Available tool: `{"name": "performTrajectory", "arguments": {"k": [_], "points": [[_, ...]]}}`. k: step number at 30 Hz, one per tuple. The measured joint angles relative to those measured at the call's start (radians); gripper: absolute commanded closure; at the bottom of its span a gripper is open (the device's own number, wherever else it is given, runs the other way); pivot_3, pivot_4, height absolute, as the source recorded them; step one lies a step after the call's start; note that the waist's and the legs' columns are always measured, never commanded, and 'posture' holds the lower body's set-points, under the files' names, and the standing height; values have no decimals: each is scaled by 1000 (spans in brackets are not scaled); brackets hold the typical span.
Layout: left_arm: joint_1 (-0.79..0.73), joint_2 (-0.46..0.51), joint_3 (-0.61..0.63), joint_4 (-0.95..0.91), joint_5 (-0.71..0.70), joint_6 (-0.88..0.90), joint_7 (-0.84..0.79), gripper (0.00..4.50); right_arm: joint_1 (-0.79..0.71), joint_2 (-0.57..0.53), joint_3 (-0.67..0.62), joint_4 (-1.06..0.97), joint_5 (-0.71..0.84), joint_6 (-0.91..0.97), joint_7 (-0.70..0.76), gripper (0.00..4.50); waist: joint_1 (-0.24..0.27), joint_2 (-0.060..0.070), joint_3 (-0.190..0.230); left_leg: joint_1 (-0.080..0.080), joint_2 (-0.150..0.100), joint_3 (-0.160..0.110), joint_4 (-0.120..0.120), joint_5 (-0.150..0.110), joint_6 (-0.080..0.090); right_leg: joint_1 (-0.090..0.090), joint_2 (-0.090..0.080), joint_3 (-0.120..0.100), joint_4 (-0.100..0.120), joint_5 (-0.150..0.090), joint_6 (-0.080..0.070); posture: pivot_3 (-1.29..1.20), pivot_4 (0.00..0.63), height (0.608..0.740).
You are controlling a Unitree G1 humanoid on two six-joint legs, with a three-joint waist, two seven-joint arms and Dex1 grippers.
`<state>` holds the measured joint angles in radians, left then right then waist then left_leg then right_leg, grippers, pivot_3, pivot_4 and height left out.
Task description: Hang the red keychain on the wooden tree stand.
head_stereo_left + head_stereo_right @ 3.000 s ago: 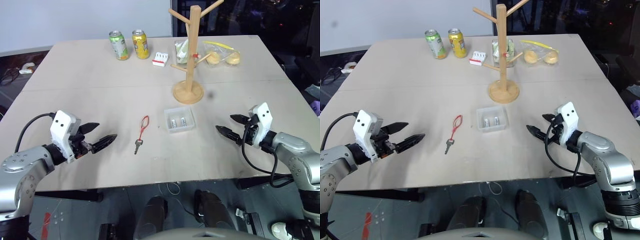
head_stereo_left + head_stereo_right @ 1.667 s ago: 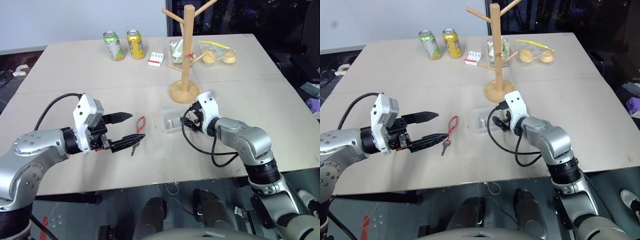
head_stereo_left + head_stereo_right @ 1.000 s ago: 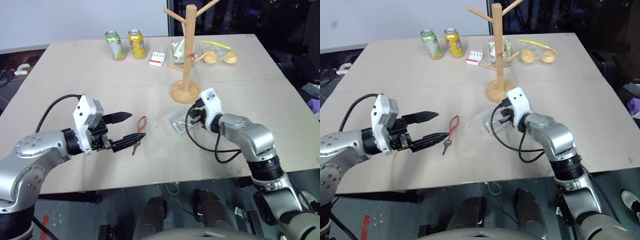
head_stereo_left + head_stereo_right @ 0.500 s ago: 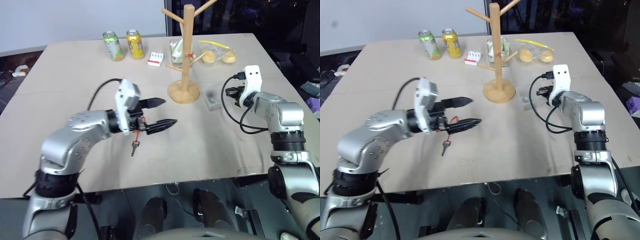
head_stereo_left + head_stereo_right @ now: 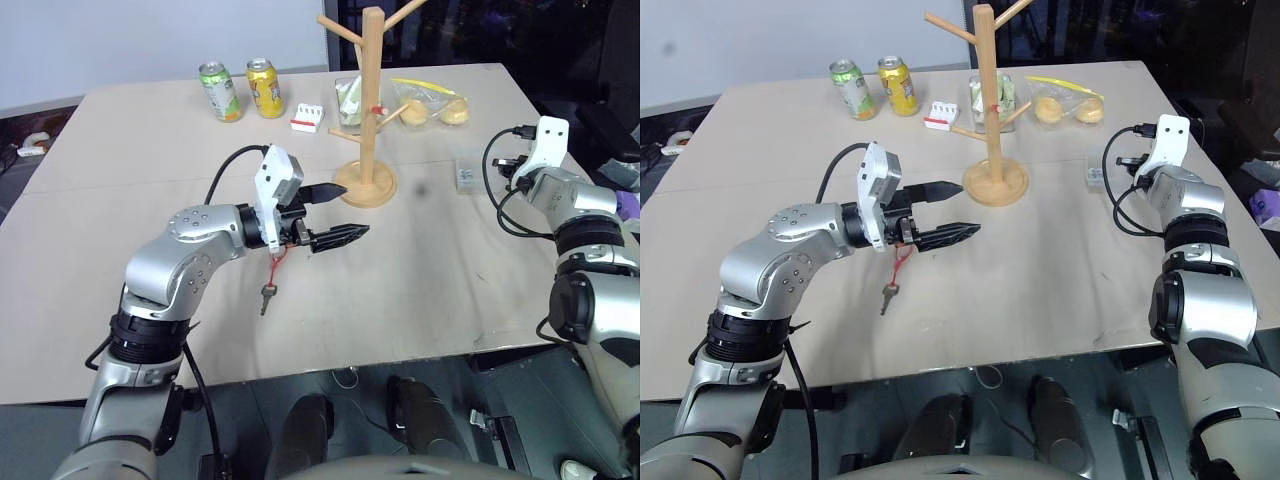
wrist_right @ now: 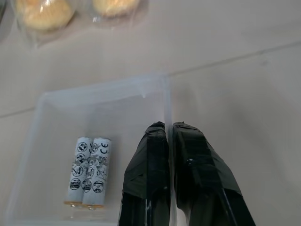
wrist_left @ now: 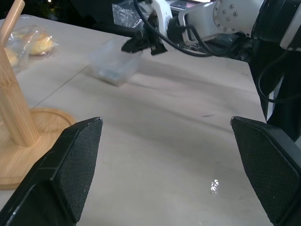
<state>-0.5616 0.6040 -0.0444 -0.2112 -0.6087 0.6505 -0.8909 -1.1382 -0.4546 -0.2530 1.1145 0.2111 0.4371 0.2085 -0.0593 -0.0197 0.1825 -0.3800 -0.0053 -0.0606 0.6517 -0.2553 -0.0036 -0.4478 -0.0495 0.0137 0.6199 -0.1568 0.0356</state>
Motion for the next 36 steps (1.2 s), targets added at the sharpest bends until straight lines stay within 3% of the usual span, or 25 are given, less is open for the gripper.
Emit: {"name": "performTrajectory", "arguments": {"k": [2,8,12,17,20,24,30,36], "points": [[-1,-3,0,0,5,-3,0,0,-1,4,0,15,-5,-20,0,3086,-1,0,0,0,0,0,0,0,0,0,0,1,0,0,0,0,150,740],[1,-17,35,-5,4,-4,18,0,-14,0,1,18,-20,-52,-2,74,-4,0,0,0,0,0,0,0,0,0,0,1,1,0,0,0,150,740],[21,-17,85,-40,-26,11,43,0,-14,-3,1,-75,-19,-19,-14,74,-8,0,0,0,0,0,0,0,0,0,0,1,1,0,0,0,150,740],[126,58,185,-108,-63,63,77,0,41,2,22,-427,3,91,12,74,-11,1,0,1,1,-1,0,0,0,0,2,1,2,-1,2,0,150,740],[248,117,300,-134,-62,97,121,0,141,44,66,-737,117,231,136,74,-17,1,0,3,4,0,-1,-1,1,-1,4,1,4,-1,2,0,150,740],[414,120,417,-217,-60,158,242,0,295,41,225,-1133,312,383,403,74,2,2,1,1,6,-4,1,-1,1,-1,5,-3,3,-1,2,0,150,740],[575,-36,422,-377,-39,235,479,0,397,-101,327,-1356,410,414,656,74,33,-2,-1,1,0,-5,4,-1,1,3,4,3,1,-3,-1,0,150,740],[606,-136,276,-380,79,227,634,0,428,-127,354,-1354,416,409,727,74,28,-4,-1,1,1,-5,4,-1,1,2,6,4,3,-3,-1,0,150,740]]}}
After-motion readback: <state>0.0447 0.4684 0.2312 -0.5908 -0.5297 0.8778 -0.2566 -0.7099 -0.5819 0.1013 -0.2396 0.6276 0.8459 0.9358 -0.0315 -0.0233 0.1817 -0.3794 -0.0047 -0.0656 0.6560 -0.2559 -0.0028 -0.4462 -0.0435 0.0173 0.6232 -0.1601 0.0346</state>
